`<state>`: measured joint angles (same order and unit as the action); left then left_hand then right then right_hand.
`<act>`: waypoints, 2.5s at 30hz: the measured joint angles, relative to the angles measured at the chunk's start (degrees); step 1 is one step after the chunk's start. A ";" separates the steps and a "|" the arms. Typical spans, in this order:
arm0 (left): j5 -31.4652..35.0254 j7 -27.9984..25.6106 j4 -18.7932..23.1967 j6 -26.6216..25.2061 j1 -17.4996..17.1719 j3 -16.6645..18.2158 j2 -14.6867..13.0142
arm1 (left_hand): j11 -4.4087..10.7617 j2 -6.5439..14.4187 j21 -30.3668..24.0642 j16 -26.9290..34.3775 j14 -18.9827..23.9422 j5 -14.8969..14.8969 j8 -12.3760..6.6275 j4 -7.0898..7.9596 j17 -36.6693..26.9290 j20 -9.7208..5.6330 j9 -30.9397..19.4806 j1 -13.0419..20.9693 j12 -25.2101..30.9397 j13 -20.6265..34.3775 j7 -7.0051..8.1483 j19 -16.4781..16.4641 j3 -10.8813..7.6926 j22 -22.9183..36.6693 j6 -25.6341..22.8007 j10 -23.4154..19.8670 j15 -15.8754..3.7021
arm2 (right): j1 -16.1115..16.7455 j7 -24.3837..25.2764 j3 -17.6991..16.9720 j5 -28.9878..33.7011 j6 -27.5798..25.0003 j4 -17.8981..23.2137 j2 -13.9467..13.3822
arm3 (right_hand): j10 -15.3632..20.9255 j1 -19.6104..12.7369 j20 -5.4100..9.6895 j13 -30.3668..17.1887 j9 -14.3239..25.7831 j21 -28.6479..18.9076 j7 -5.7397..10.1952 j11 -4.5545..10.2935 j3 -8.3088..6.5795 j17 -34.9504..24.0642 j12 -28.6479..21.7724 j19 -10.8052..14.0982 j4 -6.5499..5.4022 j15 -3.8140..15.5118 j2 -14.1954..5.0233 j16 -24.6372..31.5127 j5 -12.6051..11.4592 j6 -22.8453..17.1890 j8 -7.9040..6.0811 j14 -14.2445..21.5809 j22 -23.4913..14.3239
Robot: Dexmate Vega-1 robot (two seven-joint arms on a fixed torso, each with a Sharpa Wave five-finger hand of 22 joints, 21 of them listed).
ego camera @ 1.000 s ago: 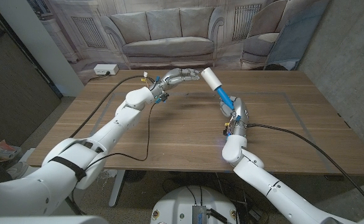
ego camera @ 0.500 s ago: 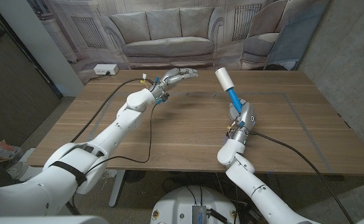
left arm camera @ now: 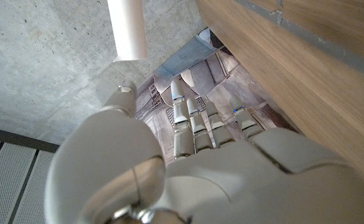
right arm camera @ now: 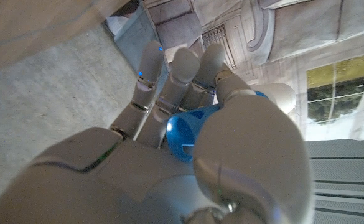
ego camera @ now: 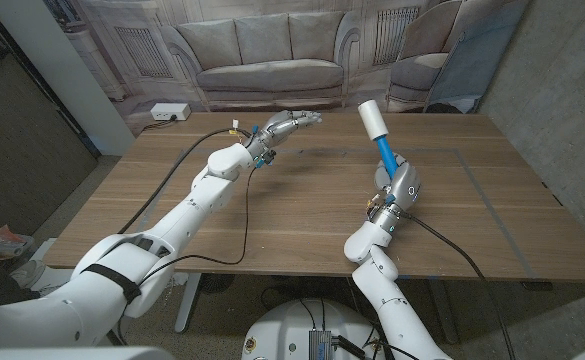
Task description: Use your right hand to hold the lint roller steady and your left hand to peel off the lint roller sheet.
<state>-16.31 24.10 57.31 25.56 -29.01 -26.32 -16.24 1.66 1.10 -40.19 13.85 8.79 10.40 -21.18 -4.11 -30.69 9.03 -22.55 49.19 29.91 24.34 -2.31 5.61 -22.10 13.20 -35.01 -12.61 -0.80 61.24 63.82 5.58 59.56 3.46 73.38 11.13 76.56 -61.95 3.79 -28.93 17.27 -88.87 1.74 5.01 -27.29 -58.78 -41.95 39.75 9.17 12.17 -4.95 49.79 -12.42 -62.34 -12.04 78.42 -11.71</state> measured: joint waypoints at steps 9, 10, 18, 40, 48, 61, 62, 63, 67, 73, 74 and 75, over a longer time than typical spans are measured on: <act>13.01 -12.73 4.29 5.63 0.32 -2.32 -3.94 | 4.15 0.80 -0.78 -0.11 0.82 -0.24 5.04 -4.06 0.17 -0.75 3.22 7.63 -1.13 -0.44 13.90 0.04 -3.07 -0.69 7.76 1.11 -0.23 | 0.17 -0.94 8.21 2.43 -4.95 2.98 -7.49 | 0.00 0.00 0.00 -0.14 -0.01 0.00 0.00 0.00 0.00 0.00 0.00 0.01 0.00 0.00 0.00 -0.39 0.00 0.00 0.00 0.00 -0.17; 13.59 -13.32 4.34 5.70 0.32 -2.33 -3.97 | 4.45 0.81 -0.78 -0.13 0.54 -0.24 6.06 -4.12 0.17 -0.75 3.61 7.62 -1.64 -0.44 14.38 0.04 -3.13 -0.85 9.97 2.30 -0.41 | 0.11 -1.01 8.96 2.29 -5.09 3.28 -8.19 | 0.00 0.00 0.00 -0.15 -0.01 0.00 -0.01 0.00 0.00 0.00 0.00 0.01 0.00 0.00 0.00 -0.44 0.00 0.00 0.00 0.00 -0.16; 27.71 -27.40 10.98 5.83 -0.65 -4.65 -7.97 | 5.63 -0.32 -0.80 -0.77 -2.08 -0.20 9.37 -4.37 0.33 -1.36 5.01 9.04 -3.96 -0.44 14.90 0.67 -2.89 -1.22 18.89 7.66 -0.63 | -1.97 -4.57 19.32 -7.56 -13.74 8.33 -17.31 | -0.01 1.03 0.00 -0.16 -0.01 0.00 -0.02 -0.01 0.01 -0.47 0.01 0.01 0.00 0.00 -0.01 -0.66 0.00 0.00 0.00 0.00 -0.16; 56.02 -42.30 28.48 -0.24 -0.46 -8.56 -17.30 | 5.80 1.25 0.17 -0.77 -5.35 -0.05 2.68 -3.42 1.46 -2.48 3.57 15.81 -5.37 -0.27 14.58 1.62 -2.64 -2.02 6.63 8.72 -1.23 | -6.73 -2.70 32.31 -23.94 -21.74 12.93 -28.35 | 0.03 1.88 -0.02 -0.42 0.06 0.00 -0.14 0.03 0.01 -1.07 0.04 0.00 0.01 0.01 -1.35 -1.11 0.02 -0.10 0.22 0.00 -0.15; 57.35 -30.43 36.53 -3.88 2.14 -9.44 -20.10 | 4.76 -0.64 0.62 -0.77 -5.96 -0.38 3.06 -2.35 1.50 -2.66 4.22 12.14 -6.21 -0.28 14.45 2.85 -1.55 -2.02 6.57 9.31 -1.24 | -7.08 -1.12 33.80 -26.21 -19.78 12.88 -29.75 | 0.13 1.92 -0.21 -0.39 0.17 0.00 -0.14 0.13 0.02 -1.16 0.05 -0.61 0.01 0.01 -1.39 -1.71 0.03 -0.09 0.16 0.01 -0.15; 59.84 -19.26 41.54 -6.48 3.84 -10.23 -21.45 | 4.99 -0.33 1.01 -0.77 -6.98 -0.38 3.45 -2.36 1.47 -2.57 4.48 11.40 -6.65 -0.28 14.89 3.55 -1.05 -2.01 7.80 10.11 -0.82 | -6.81 -1.05 34.73 -28.25 -19.22 15.02 -31.78 | 0.12 2.22 0.00 -0.35 0.17 0.00 -0.15 0.11 0.02 -1.16 0.05 -0.81 0.01 0.01 -1.67 -1.93 0.06 -0.09 0.17 0.00 -0.14; 59.75 -18.89 41.54 -6.50 3.84 -10.23 -21.45 | 5.02 -0.34 1.10 -0.77 -7.09 -0.38 3.45 -2.36 1.41 -2.57 4.49 11.40 -6.93 -0.28 14.89 3.55 -1.06 -2.01 7.80 10.56 -0.72 | -6.78 -1.05 34.72 -28.25 -19.22 15.11 -31.83 | 0.11 2.27 0.00 -0.31 0.17 0.00 -0.15 0.11 0.02 -1.06 0.05 -0.81 0.01 0.01 -1.71 -1.93 0.06 -0.09 0.18 0.00 -0.14; 59.42 -18.04 41.54 -6.55 3.84 -10.23 -21.45 | 4.98 -0.34 1.23 -1.03 -7.20 -0.38 3.45 -2.36 1.36 -2.57 4.48 11.40 -7.09 -0.28 14.89 3.55 -1.06 -2.01 7.80 10.73 -0.61 | -6.72 -1.05 34.68 -28.25 -19.22 15.32 -31.97 | 0.11 2.27 0.00 -0.30 0.16 0.00 -0.15 0.11 0.02 -1.06 0.05 -0.81 0.01 0.01 -1.72 -1.93 0.06 -0.09 0.18 0.01 -0.14; 57.68 -16.72 45.02 -6.20 4.97 -10.47 -22.30 | 5.06 -0.76 1.23 -1.21 -7.38 -0.38 3.45 -2.20 1.33 -2.37 4.48 10.96 -7.09 -0.28 14.84 3.74 -0.89 -2.01 7.28 10.59 -0.42 | -6.65 -3.36 34.60 -32.22 -18.12 15.64 -32.19 | 0.11 2.29 0.00 -0.21 0.15 0.00 -0.15 0.11 0.02 -1.06 0.05 -0.81 0.01 0.01 -1.73 -1.93 0.06 -0.09 0.20 0.00 -0.14; 54.84 -15.90 46.29 -5.59 4.99 -9.84 -22.90 | 5.78 1.23 1.15 -0.28 -5.80 0.24 0.41 -1.62 1.33 -3.11 5.01 9.44 -6.11 -0.43 11.82 2.99 -1.14 -1.85 -1.05 6.58 -1.31 | -6.64 -4.24 34.62 -34.09 -17.79 15.65 -32.34 | 0.10 2.30 0.00 -0.40 0.12 -0.03 -0.15 0.10 0.02 -1.14 0.05 -0.81 0.01 0.01 -1.73 -2.22 0.06 -0.09 0.22 0.01 -0.14; 54.69 -15.79 46.29 -5.63 4.99 -9.84 -22.90 | 5.46 1.73 0.95 -0.28 -5.80 0.24 0.18 -1.08 1.33 -3.30 5.29 8.93 -5.96 -0.44 10.34 2.80 -0.94 -1.85 -2.44 6.25 -1.32 | -6.64 -4.24 34.63 -34.18 -17.63 15.65 -32.35 | 0.10 2.30 0.00 -0.46 0.13 -0.31 -0.15 0.10 0.02 -1.24 0.05 -0.81 0.01 0.01 -1.73 -2.22 0.06 -0.09 0.22 0.01 -0.14; 54.05 -15.32 46.48 -5.92 4.95 -9.72 -22.93 | 5.18 2.33 0.95 -0.28 -5.62 0.24 0.13 -0.45 1.33 -3.32 5.62 8.30 -5.95 -0.44 8.55 2.78 -0.92 -1.85 -3.32 5.97 -1.14 | -6.65 -4.24 34.67 -34.18 -17.63 15.61 -32.36 | 0.10 2.30 0.00 -0.47 0.13 -0.35 -0.15 0.10 0.02 -1.30 0.05 -0.81 0.01 0.01 -1.73 -2.21 0.06 -0.09 0.22 0.01 -0.14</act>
<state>37.74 8.78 103.79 19.65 -24.06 -36.04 -39.17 6.84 3.43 -39.25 13.57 3.17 10.63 -21.05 -4.56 -29.36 5.70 -16.93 57.49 23.97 23.90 6.25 8.38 -23.02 11.35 -38.33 -6.64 -1.94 54.59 59.58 40.25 25.38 -14.17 88.99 -21.22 76.67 -59.65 3.79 -29.40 17.39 -89.21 1.59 5.12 -27.27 -60.08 -41.90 38.94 9.18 12.17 -6.68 47.57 -12.35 -62.43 -11.82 78.42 -11.85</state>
